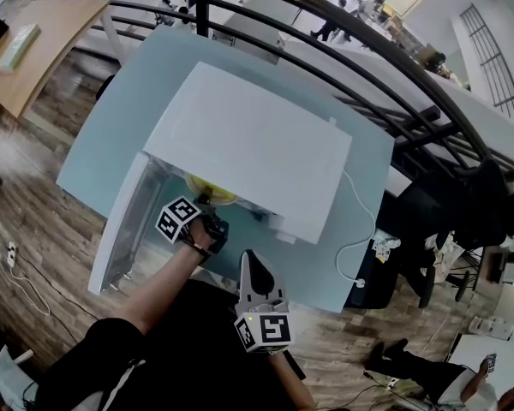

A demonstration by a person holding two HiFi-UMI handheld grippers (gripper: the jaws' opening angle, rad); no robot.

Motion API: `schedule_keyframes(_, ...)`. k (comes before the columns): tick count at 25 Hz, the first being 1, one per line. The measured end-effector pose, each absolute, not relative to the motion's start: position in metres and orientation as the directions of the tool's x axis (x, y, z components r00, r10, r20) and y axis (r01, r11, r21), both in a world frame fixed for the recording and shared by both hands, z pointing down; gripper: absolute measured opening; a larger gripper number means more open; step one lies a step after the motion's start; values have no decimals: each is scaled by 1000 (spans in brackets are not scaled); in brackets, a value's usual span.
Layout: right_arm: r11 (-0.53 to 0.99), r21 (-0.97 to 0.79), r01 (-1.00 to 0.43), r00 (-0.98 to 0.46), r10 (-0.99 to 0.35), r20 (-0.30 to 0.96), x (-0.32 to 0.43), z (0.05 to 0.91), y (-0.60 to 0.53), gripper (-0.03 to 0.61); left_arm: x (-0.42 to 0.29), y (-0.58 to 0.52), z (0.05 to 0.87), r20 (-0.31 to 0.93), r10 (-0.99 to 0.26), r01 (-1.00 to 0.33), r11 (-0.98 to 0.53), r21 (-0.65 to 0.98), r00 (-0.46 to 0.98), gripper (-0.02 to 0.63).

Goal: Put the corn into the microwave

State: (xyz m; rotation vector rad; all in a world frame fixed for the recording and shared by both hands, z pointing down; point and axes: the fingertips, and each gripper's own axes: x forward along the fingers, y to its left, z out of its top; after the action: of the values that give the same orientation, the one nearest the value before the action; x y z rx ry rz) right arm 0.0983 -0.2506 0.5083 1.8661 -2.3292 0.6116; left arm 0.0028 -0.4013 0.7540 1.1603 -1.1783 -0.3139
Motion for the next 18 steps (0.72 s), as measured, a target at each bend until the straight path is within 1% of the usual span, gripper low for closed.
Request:
schedule_keyframes(8, 155, -269, -950, -240, -917, 320, 102, 512, -249, 9, 13, -405, 751, 558, -695, -381, 415, 826, 453, 71)
schedule_keyframes(11, 154, -267, -951, -238, -917, 321, 101, 512, -249, 9, 13, -406, 752, 568, -686, -400, 412, 818, 454, 118)
schedule_keyframes(16, 152, -284, -947, -243, -916, 320, 101, 516, -247, 9, 10, -406, 754, 575, -682, -414, 411, 812, 452, 130)
schedule_keyframes(18, 153, -291, -944, -247, -915, 319, 100, 517, -247, 9, 10, -405, 755, 574, -678, -420, 404, 812, 458, 156)
